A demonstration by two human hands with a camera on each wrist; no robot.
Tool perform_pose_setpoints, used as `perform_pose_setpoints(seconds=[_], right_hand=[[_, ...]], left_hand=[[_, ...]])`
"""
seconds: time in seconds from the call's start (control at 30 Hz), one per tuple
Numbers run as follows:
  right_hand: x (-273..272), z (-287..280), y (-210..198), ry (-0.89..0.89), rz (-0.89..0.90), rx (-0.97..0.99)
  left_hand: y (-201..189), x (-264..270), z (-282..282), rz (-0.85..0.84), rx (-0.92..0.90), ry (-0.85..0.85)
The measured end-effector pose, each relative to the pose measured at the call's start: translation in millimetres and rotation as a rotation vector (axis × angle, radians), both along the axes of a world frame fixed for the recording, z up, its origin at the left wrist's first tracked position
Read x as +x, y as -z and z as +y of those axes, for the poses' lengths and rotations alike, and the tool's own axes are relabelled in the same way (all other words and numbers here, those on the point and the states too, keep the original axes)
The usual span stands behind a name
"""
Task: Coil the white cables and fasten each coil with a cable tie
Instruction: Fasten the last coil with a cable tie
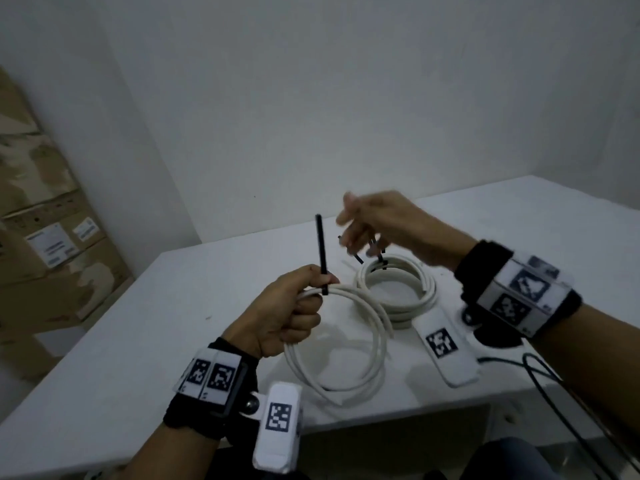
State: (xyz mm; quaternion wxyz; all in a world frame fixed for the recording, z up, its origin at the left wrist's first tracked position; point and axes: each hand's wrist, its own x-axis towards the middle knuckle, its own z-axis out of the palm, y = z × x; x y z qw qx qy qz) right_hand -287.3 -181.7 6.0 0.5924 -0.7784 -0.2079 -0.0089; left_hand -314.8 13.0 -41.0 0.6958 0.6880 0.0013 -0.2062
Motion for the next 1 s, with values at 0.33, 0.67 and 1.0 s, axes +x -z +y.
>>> perform_pose_setpoints(seconds=[0.33, 0.67, 1.0], right_hand=[[-19.7, 35.7, 66.7, -0.070, 0.356, 0.387], [-26.1, 24.3, 71.8, -0.013, 0.297, 0.298], [-19.0, 20.8, 78.5, 0.162, 0.246, 0.501]], left_hand=[[-6.6, 12.7, -0.3, -0.271, -0.090, -0.259], [-8.0, 12.2, 14.4, -0.157, -0.092, -0.249], [4.6, 1.5, 8.2, -0.140, -0.135, -0.230]])
